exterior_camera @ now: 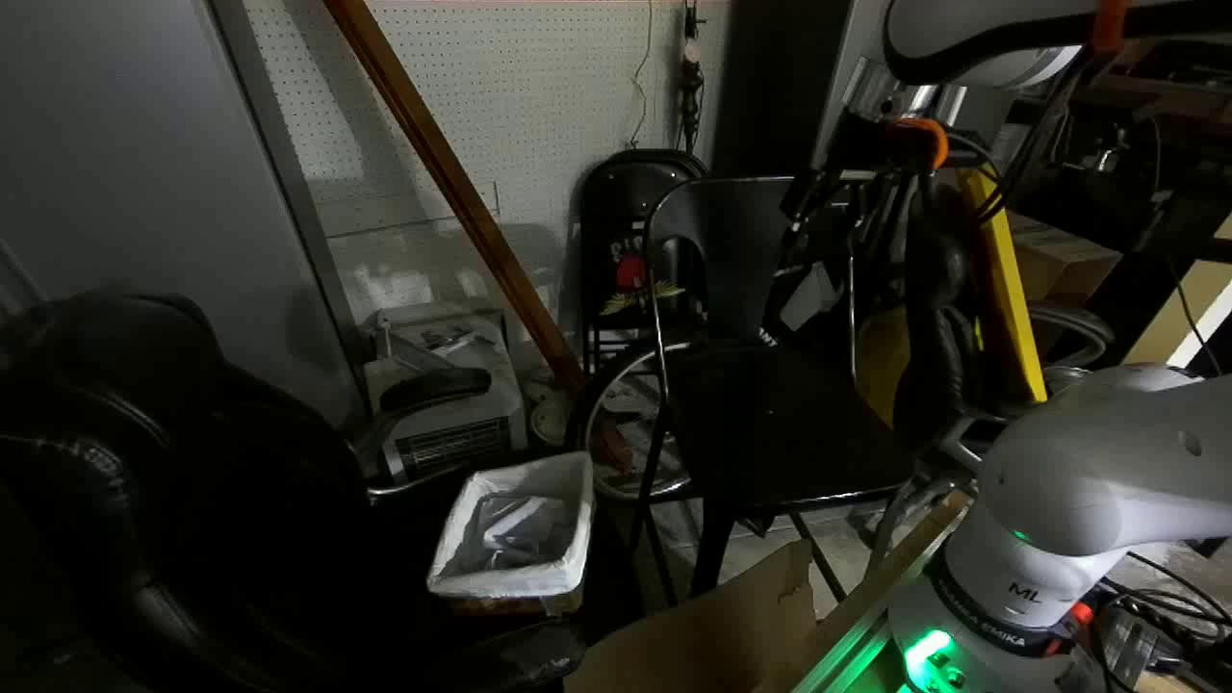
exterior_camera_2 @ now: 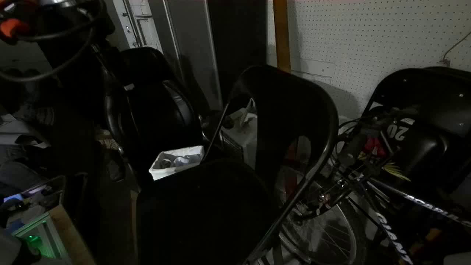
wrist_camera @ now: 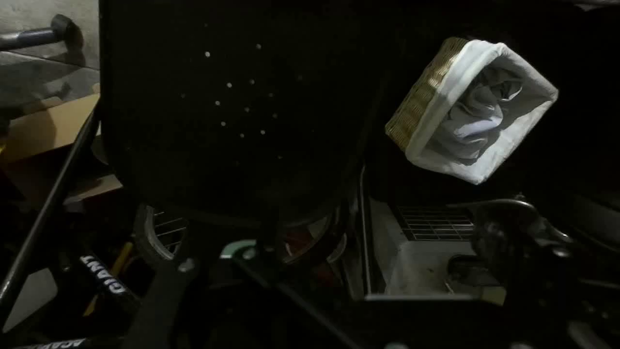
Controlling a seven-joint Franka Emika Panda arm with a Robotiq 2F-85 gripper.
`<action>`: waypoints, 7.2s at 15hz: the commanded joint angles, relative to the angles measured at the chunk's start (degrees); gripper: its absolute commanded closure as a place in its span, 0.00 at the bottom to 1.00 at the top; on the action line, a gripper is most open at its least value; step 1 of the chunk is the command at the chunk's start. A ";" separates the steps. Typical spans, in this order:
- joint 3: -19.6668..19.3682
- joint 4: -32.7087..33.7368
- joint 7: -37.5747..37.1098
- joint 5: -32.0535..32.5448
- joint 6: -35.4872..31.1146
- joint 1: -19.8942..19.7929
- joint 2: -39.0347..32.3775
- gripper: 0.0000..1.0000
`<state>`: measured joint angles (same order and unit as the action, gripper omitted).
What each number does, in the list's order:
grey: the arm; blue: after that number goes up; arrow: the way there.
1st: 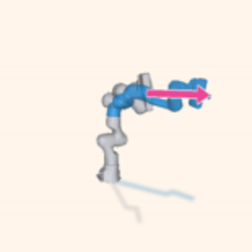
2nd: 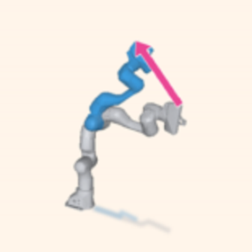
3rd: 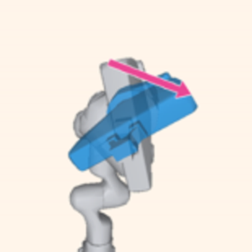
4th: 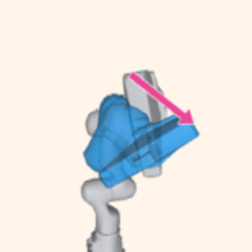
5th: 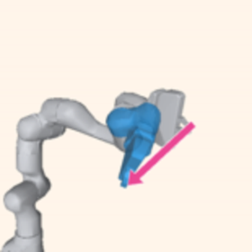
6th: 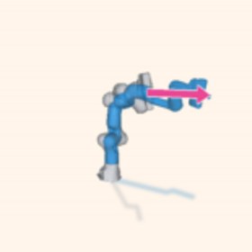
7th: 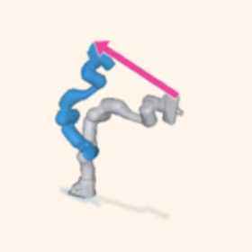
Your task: Put the basket on the chair to the right
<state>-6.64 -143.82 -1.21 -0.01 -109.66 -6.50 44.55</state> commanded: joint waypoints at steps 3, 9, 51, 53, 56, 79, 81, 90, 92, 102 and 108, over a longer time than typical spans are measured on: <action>0.19 0.10 0.17 -0.17 0.08 -0.26 -0.06 0.00; 0.19 0.10 0.17 -0.17 0.08 -0.26 -0.06 0.00; 10.50 33.62 -59.93 6.42 -21.73 26.33 -79.64 0.00; 10.59 30.67 -59.34 4.59 -22.21 25.89 -77.22 0.00; 10.41 32.41 -59.29 4.72 -22.21 26.29 -79.35 0.00; 5.75 47.81 -59.37 1.15 -32.93 25.34 -100.80 0.00; 4.93 48.58 -59.26 0.81 -32.57 24.92 -101.18 0.00; 5.77 51.75 -56.01 -2.95 -32.44 21.17 -105.88 0.28; 5.87 52.34 -55.73 -3.71 -32.27 20.89 -106.60 0.41; 6.85 52.02 -55.27 -5.38 -32.07 21.06 -104.42 1.00; 8.71 45.75 -52.57 -7.62 -33.76 19.00 -97.12 0.97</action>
<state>0.38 -92.64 -56.63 -4.53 -142.28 14.49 -58.87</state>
